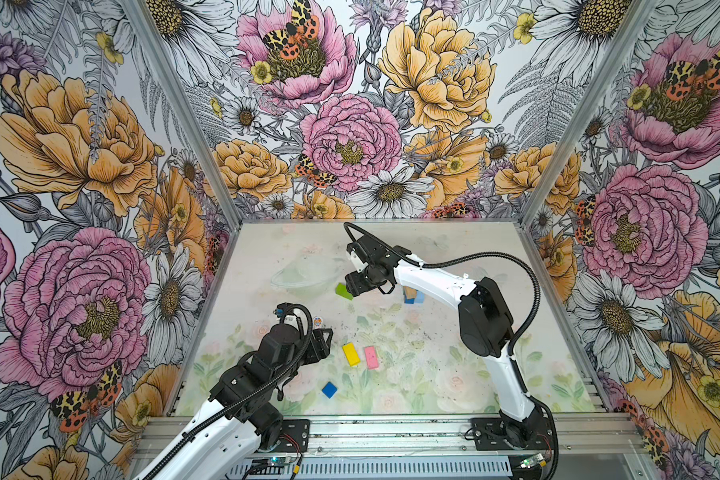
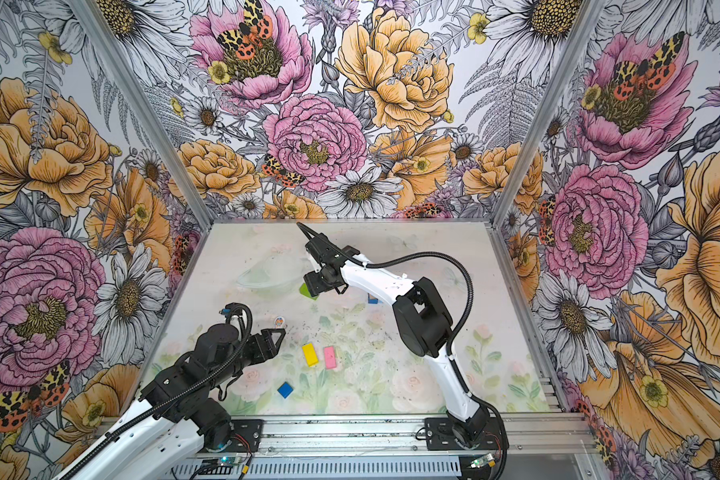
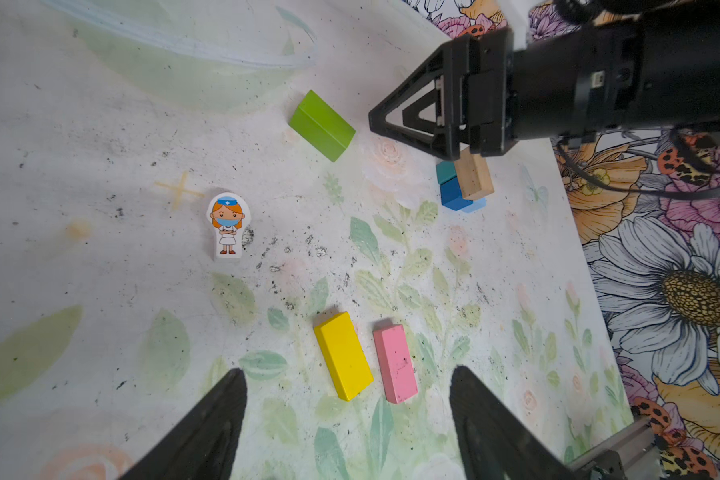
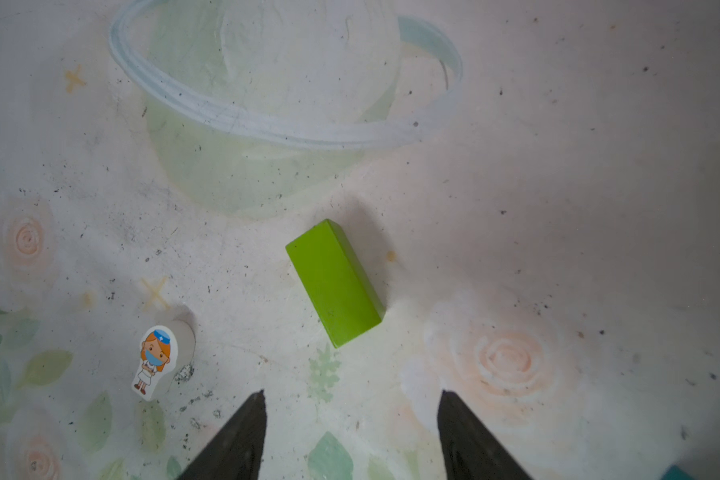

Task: Build the wood block tower
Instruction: 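Move the right gripper over the lime green block while the left arm draws back, then lower the right gripper and grasp the lime green block upright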

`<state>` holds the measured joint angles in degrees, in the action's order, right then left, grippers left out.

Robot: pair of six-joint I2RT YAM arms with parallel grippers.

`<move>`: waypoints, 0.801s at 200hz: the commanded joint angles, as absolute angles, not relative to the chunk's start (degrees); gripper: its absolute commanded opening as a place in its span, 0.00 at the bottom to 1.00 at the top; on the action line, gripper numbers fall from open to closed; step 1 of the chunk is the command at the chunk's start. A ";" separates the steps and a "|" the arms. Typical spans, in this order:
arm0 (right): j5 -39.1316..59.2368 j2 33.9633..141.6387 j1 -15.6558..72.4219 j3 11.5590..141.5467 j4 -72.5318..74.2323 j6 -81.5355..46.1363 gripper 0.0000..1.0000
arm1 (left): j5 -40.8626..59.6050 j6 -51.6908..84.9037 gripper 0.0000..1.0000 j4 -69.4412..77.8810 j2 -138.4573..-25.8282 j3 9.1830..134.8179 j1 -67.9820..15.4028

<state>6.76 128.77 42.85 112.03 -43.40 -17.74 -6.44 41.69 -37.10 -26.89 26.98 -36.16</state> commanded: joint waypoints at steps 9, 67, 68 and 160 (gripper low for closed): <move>8.12 133.79 43.50 117.81 -42.63 -15.77 0.69 | -6.73 44.20 0.79 -37.09 -24.07 25.25 -36.61; 9.45 141.00 43.75 125.13 -44.57 -15.64 0.70 | -6.19 44.48 0.79 -37.10 -23.53 24.71 -36.74; 9.38 141.03 43.72 125.23 -44.61 -15.60 0.70 | -6.26 44.47 0.79 -37.09 -23.54 24.75 -36.74; 4.48 143.17 44.07 126.64 -45.72 -14.48 0.39 | -6.59 42.80 0.80 -37.09 -25.42 26.37 -36.74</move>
<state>7.29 142.28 43.62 124.44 -45.21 -15.09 -6.42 43.55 -37.30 -25.65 25.02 -36.27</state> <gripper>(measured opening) 0.427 0.797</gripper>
